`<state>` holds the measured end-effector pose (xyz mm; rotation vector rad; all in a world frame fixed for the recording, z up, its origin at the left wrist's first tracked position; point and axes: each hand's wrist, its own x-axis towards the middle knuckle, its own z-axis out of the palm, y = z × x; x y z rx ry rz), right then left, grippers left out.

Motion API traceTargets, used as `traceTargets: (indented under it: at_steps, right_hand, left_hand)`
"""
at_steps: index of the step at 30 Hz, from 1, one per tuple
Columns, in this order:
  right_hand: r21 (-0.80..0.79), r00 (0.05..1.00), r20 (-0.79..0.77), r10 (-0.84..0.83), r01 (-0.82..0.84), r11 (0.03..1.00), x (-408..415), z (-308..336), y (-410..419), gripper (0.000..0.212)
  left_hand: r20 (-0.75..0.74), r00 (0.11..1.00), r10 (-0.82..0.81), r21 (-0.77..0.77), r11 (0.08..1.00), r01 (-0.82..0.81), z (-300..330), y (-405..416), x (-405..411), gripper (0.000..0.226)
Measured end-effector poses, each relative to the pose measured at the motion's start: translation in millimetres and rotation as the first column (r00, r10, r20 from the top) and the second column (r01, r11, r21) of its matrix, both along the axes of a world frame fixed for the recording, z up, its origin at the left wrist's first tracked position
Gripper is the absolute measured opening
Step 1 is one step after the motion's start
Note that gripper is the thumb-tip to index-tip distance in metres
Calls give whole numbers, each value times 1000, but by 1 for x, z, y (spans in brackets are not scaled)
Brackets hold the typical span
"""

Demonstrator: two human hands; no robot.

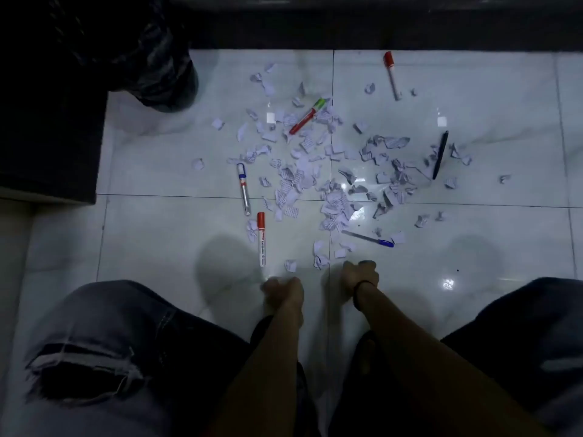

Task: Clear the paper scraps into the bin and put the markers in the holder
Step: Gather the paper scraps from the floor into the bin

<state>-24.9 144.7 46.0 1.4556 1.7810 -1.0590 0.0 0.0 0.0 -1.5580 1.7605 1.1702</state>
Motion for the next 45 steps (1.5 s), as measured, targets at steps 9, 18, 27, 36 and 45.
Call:
traceTargets:
  at_steps: [9,18,27,36,45]
  right_hand:
    - [-193,989,-144,12,-40,980,-62,-9,-10,38]
    - [364,728,-307,613,-505,782,-88,6,35,26]
    - [516,544,-70,836,-697,497,-54,-17,60,17]
    - [364,502,14,865,-808,463,-29,6,85,18]
    - [417,885,-112,451,-370,830,-17,6,96,68]
  left_hand:
    - [-80,997,16,220,976,2,47,43,-108,50]
    - [-240,942,-233,142,952,272,71,35,-166,29]
    - [92,982,164,223,958,-181,55,59,-62,42]
    - [-90,986,138,382,919,-93,24,103,-121,55]
    - [-342,925,-162,-164,980,111,57,65,-153,28]
